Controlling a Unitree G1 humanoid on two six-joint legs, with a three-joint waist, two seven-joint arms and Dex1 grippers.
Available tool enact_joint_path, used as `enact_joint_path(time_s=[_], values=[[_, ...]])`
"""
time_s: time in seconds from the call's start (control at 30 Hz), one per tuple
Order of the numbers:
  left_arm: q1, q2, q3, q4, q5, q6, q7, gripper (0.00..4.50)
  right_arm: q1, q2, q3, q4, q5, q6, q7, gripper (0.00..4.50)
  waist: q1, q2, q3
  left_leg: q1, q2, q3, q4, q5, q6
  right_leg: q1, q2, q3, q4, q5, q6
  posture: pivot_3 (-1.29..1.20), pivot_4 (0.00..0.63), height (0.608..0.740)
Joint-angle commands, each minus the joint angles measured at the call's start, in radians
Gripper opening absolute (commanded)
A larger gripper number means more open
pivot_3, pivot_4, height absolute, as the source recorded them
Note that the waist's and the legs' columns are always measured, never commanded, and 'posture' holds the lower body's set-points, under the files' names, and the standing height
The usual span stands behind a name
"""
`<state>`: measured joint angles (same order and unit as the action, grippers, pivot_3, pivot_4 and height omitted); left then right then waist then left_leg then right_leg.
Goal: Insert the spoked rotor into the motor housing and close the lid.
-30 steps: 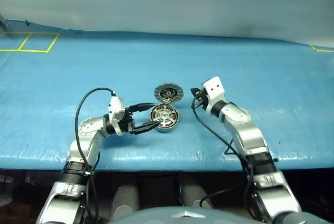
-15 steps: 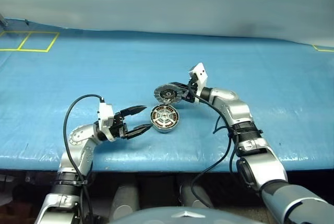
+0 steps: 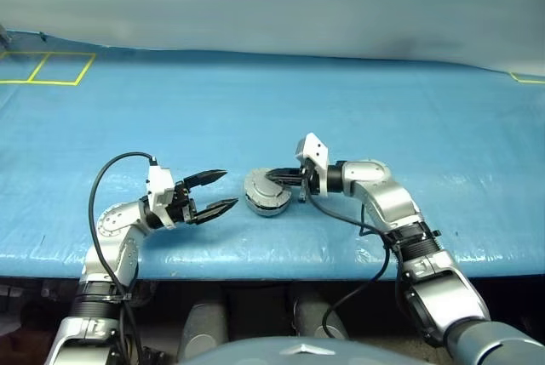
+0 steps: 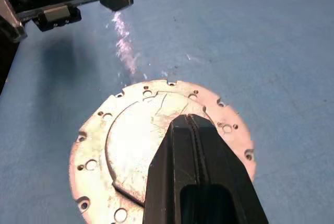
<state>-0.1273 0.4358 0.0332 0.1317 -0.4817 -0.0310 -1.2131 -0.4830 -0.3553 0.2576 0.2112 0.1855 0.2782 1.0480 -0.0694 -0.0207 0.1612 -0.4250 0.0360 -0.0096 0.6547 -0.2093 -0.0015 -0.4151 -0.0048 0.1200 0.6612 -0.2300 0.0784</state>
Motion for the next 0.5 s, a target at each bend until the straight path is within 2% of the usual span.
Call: enact_joint_path(time_s=[0.03, 0.43, 0.5], values=[[-0.012, -0.003, 0.005, -0.009, 0.006, -0.026, 0.005, 3.65, 0.031, 0.009, 0.022, -0.038, -0.032, -0.014, -0.041, 0.00, -0.001, 0.000, 0.000, 0.001, 0.000, 0.001, 0.000, 0.000, 0.000, 0.000, 0.000, 0.000, 0.000, 0.000, 0.000, 0.00, 0.150, 0.740], [-0.009, -0.028, -0.029, 0.060, 0.072, -0.103, 0.025, 3.65, 0.131, 0.054, 0.075, -0.012, -0.118, -0.056, -0.192, 0.00, -0.003, -0.003, -0.003, 0.011, 0.001, 0.003, -0.002, 0.000, 0.000, 0.006, -0.001, 0.001, 0.000, -0.001, -0.001, 0.00, 0.150, 0.740], [-0.009, -0.032, -0.037, 0.078, 0.090, -0.119, 0.030, 3.65, 0.148, 0.071, 0.051, -0.025, -0.103, -0.053, -0.231, 0.00, -0.003, -0.004, -0.006, 0.013, 0.001, 0.003, -0.003, 0.000, 0.000, 0.006, -0.001, 0.001, 0.000, -0.001, -0.002, 0.00, 0.150, 0.740]])
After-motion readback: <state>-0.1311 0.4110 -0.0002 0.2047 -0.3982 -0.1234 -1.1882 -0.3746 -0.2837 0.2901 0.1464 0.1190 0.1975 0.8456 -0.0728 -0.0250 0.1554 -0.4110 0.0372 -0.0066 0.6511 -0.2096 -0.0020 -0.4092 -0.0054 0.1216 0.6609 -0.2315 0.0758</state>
